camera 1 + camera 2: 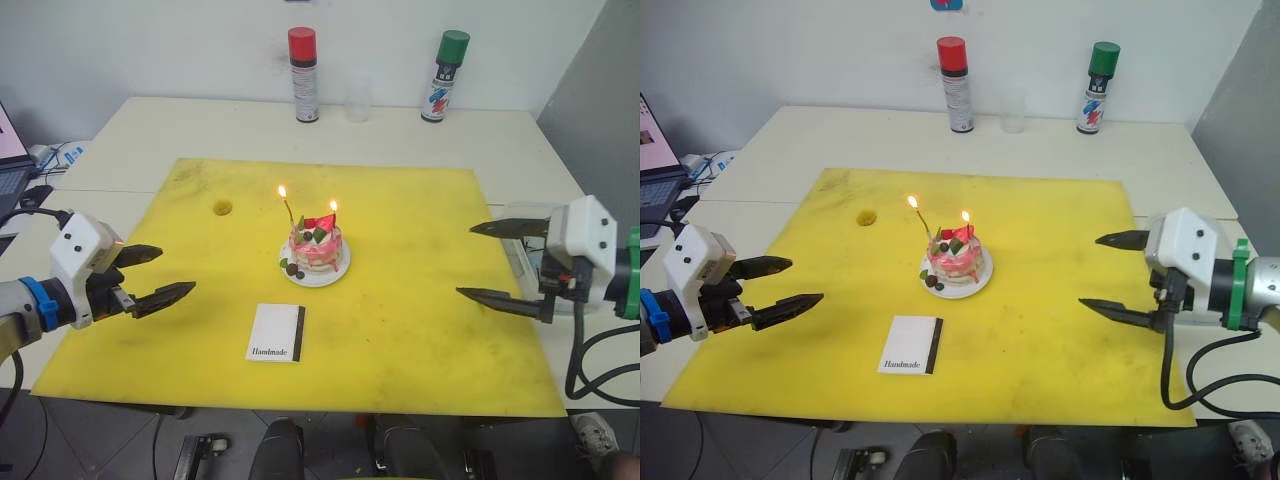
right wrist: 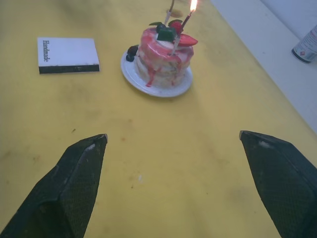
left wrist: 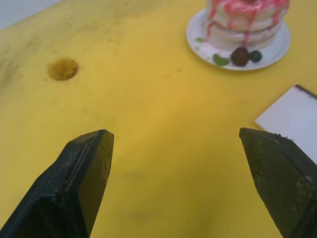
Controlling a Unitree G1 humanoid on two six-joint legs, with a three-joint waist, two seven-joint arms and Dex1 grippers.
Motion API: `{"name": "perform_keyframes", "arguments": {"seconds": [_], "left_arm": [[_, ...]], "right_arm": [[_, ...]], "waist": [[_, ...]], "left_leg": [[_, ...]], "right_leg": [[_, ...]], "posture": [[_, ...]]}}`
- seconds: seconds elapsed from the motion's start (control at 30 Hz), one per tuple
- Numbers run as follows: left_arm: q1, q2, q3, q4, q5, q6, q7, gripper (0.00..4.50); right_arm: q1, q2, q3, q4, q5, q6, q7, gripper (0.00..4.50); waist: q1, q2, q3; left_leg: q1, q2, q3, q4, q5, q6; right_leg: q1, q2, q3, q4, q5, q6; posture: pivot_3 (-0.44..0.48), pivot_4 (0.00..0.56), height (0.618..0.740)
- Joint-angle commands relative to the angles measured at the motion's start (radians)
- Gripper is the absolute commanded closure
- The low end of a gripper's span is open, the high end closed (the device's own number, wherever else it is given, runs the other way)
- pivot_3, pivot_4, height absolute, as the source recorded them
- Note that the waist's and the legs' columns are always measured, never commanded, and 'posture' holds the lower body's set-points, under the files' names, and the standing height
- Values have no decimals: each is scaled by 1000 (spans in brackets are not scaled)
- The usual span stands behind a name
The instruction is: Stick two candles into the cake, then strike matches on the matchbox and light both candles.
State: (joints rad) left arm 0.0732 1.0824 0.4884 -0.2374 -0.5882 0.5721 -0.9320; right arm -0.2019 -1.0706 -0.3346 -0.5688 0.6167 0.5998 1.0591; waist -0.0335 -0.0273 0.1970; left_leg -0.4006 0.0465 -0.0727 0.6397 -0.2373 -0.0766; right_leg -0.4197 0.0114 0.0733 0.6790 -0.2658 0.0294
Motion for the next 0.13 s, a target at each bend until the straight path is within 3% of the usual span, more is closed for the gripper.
{"name": "perform_keyframes", "arguments": {"seconds": [0.03, 0.13], "left_arm": [[-46, 11, 11, 36, 32, -46, -24, 20], [-58, 3, 16, 36, 17, -36, -54, 20]], "right_arm": [[-44, -31, -35, 24, 26, -23, 37, 0], [-68, -33, -18, 36, 27, -26, 40, 0]], "waist": [[0, 0, 0], [0, 0, 0]], "left_leg": [[0, 0, 0, -1, 0, 0], [0, 0, 0, -1, 0, 0]], "right_leg": [[0, 0, 0, 0, 0, 0], [0, 0, 0, 0, 0, 0]], "posture": [[0, 150, 740], [0, 150, 740]]}}
